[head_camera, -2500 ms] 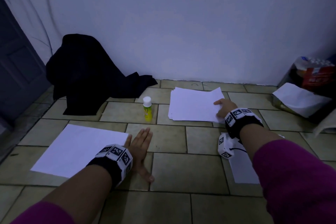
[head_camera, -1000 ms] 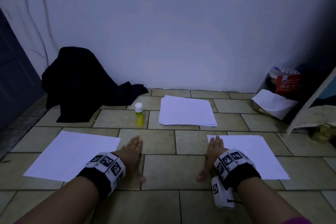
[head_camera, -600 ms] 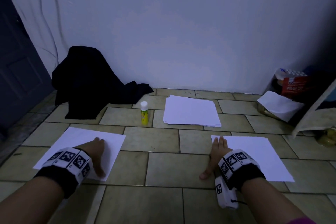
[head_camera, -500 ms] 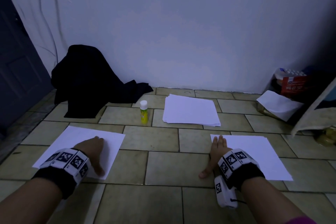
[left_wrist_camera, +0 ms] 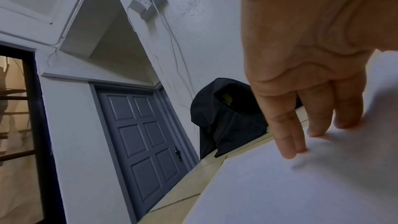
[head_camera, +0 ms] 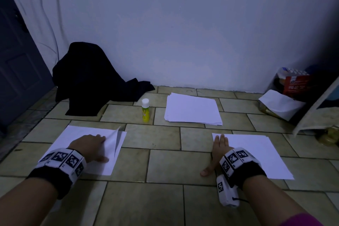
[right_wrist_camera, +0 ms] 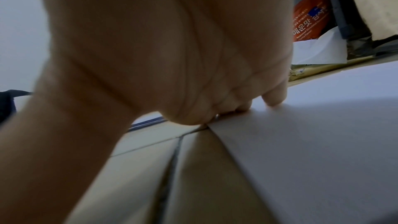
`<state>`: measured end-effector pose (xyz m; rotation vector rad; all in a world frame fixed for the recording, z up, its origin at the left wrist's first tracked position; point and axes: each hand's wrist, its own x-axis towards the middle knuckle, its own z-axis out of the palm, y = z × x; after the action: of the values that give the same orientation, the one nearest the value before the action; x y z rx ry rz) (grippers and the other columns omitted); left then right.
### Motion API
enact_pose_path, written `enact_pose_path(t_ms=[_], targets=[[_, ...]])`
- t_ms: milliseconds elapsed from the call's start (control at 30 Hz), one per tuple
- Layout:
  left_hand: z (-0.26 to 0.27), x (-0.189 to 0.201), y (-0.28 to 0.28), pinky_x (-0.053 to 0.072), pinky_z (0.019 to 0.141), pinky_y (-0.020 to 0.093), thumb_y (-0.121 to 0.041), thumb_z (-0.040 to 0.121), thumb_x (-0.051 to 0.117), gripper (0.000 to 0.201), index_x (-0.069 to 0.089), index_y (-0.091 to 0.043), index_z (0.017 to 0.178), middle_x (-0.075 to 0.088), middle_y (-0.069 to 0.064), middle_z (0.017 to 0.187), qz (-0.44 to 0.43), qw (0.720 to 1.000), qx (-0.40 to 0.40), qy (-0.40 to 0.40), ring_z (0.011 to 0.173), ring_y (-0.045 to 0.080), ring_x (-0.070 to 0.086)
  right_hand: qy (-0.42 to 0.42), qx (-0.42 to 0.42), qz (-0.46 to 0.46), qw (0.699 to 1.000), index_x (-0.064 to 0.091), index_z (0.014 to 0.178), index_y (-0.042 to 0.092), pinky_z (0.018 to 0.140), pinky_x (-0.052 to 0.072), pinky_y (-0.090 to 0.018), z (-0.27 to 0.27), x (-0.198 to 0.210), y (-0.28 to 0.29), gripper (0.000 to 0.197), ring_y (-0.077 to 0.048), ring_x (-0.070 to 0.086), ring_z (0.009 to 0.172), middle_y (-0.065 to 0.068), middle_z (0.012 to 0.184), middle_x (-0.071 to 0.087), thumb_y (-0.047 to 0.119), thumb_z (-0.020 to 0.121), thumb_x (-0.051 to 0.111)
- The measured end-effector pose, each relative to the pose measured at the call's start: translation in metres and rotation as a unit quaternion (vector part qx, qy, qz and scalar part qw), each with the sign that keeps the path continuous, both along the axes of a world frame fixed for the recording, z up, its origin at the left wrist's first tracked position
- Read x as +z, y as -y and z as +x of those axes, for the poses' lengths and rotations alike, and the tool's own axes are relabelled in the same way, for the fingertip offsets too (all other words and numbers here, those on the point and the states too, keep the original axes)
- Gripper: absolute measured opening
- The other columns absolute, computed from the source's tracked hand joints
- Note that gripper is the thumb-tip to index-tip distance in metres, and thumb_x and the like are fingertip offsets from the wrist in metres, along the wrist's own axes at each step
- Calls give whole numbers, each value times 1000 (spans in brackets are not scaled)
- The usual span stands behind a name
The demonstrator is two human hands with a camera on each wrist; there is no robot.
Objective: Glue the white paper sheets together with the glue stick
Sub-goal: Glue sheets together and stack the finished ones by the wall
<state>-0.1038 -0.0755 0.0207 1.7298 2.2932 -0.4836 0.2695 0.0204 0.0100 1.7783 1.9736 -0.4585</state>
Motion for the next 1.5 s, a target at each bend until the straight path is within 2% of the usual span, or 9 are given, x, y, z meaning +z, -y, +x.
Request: enact_pose_path(t_ms=[167, 467, 633, 700, 833, 967, 1133, 1267, 1500], targets=[[-5, 1, 2, 37, 105, 29, -58, 89, 55, 84, 20, -15, 151, 39, 4, 149, -3, 999, 19, 35, 132, 20, 43, -5, -1, 7, 1000, -22, 145, -3, 118, 6, -45, 0, -3, -1, 151, -34, -16, 145, -21, 155, -22, 68, 54, 77], [-10, 1, 2, 42, 94, 29, -45, 92, 58, 50, 48, -17, 132, 60, 3, 128, 49, 994, 37, 90, 111, 18, 56, -6, 3, 10, 1000, -22, 145, -3, 118, 5, -45, 1, -6, -2, 151, -34, -16, 145, -21, 154, -23, 69, 54, 76], [-11, -4, 1, 43, 98, 30, -41, 86, 69, 93, 8, -10, 149, 52, 11, 138, 49, 979, 93, 172, 117, 21, 56, -5, 2, 9, 1000, -22, 145, -3, 118, 5, -44, 2, -6, -2, 152, -34, -16, 145, -21, 154, -23, 69, 54, 76], [-13, -4, 0, 47, 91, 30, -39, 81, 74, 85, 19, -13, 141, 57, 9, 128, 44, 978, 86, 185, 106, 19, 59, -4, 2, 7, 1000, -22, 145, -3, 118, 4, -44, 2, -6, -2, 152, -34, -17, 145, -21, 154, -23, 69, 54, 76], [-13, 0, 2, 43, 89, 24, -48, 83, 68, 53, 48, -21, 124, 57, 1, 125, 17, 990, 61, 125, 107, 14, 53, -4, 2, -1, 1000, -24, 145, -2, 118, 5, -45, 1, -7, -4, 153, -34, -18, 144, -20, 154, -25, 70, 53, 76], [-17, -1, 2, 40, 85, 23, -48, 86, 66, 44, 55, -22, 119, 59, 0, 121, 30, 991, 58, 117, 106, 14, 52, -2, 3, -1, 1000, -24, 145, -2, 118, 5, -45, 2, -7, -4, 153, -34, -18, 144, -20, 154, -25, 69, 54, 76], [-21, 3, 3, 36, 70, 24, -25, 89, 62, 23, 60, -15, 109, 64, 4, 103, 126, 987, 56, 82, 91, 18, 55, 5, 6, -8, 1000, -24, 144, -2, 118, 5, -45, 3, -6, -4, 153, -34, -18, 144, -21, 153, -26, 70, 54, 75], [-26, 10, 4, 42, 69, 31, -6, 81, 62, 29, 61, -12, 110, 69, 13, 100, 242, 962, 92, 90, 91, 31, 62, -2, 5, -10, 1000, -25, 144, -2, 118, 4, -45, 3, -6, -5, 153, -35, -19, 144, -21, 153, -27, 70, 54, 76], [-23, 33, 3, 43, 65, 42, -8, 69, 77, 47, 65, -10, 115, 61, 19, 91, 308, 949, 68, 2, 80, 40, 60, -1, 6, -6, 1000, -25, 144, -2, 118, 4, -45, 2, -6, -5, 153, -35, -19, 144, -21, 153, -26, 70, 54, 75]])
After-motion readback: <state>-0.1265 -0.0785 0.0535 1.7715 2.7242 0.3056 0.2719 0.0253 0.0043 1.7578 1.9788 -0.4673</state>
